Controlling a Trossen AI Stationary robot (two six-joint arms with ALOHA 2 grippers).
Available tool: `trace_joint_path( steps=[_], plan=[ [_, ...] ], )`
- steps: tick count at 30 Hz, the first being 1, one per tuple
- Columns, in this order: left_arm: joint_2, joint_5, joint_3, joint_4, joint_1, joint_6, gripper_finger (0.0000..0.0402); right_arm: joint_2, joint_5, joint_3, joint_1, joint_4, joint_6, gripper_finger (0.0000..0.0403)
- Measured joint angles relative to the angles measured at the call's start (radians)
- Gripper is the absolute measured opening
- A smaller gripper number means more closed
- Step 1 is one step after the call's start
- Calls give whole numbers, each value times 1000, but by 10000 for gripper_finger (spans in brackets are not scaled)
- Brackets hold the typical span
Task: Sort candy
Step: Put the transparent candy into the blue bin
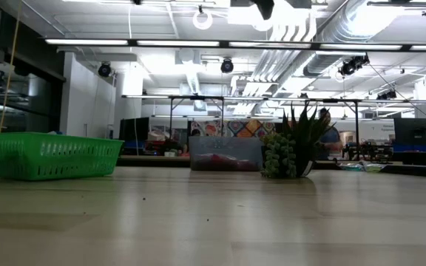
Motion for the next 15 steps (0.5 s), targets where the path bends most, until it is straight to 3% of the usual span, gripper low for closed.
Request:
trace_joint_path(
  steps=[4,7,11,15],
  plan=[
    [84,258,0,217,145,3,1,0,-87,0,5,106,-3,181],
    [144,386,-1,355,212,-40,1,0,-89,0,17,131,-28,181],
    [206,472,0,502,253,-64,1,7,-86,0,26,151,-28,181],
    [236,494,-1,509,266,-67,1,25,-45,-1,29,169,-26,181]
  ],
)
